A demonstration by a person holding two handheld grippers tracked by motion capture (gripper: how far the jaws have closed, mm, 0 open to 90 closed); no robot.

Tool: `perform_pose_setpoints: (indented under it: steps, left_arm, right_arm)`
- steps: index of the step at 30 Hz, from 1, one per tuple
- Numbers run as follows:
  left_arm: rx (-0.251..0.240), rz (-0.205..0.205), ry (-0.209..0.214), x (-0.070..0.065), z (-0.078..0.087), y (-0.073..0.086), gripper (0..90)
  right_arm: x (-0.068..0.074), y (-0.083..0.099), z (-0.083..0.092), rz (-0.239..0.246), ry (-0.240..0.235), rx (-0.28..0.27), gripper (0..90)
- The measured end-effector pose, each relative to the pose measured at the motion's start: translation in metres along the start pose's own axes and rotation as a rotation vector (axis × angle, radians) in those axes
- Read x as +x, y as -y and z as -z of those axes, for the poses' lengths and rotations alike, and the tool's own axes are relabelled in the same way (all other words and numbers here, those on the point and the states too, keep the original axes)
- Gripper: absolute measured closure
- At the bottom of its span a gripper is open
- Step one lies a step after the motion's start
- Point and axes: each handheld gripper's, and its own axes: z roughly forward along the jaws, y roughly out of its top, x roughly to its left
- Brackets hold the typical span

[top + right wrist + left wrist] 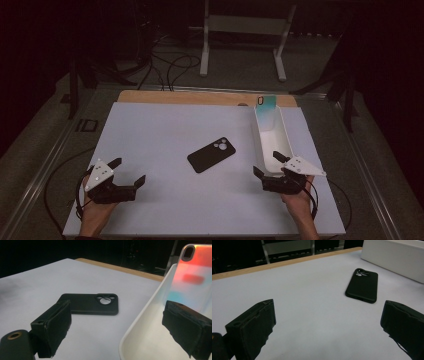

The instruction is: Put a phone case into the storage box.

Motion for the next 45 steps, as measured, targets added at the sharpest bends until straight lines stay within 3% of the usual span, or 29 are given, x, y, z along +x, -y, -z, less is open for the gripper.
perform_pose_setpoints:
  steps: [7, 16, 17, 21, 27, 45]
  left_arm:
    - [0.008, -0.003, 0.029, -0.001, -0.004, -0.006, 0.5]
    - [0.055, -0.033, 0.078, -0.007, -0.025, -0.027, 0.4]
    - [0.075, -0.046, 0.099, -0.01, -0.037, -0.036, 0.4]
    - [0.092, -0.057, 0.125, -0.013, -0.051, -0.044, 0.4]
    - [0.153, -0.102, 0.171, -0.023, -0.086, -0.062, 0.4]
    - [0.293, -0.161, 0.219, -0.04, -0.151, -0.08, 0.4]
  right_arm:
    - [-0.001, 0.0, -0.001, -0.007, -0.007, -0.001, 9.0]
    - [0.0, -0.001, -0.002, -0.006, -0.013, 0.007, 9.0]
    - [0.0, -0.001, -0.002, -0.006, -0.012, 0.01, 9.0]
    - [-0.001, -0.001, -0.003, -0.008, -0.011, 0.013, 9.0]
    - [-0.002, -0.002, -0.001, -0.009, -0.008, 0.01, 9.0]
    - [-0.002, -0.004, -0.002, -0.015, -0.013, 0.018, 9.0]
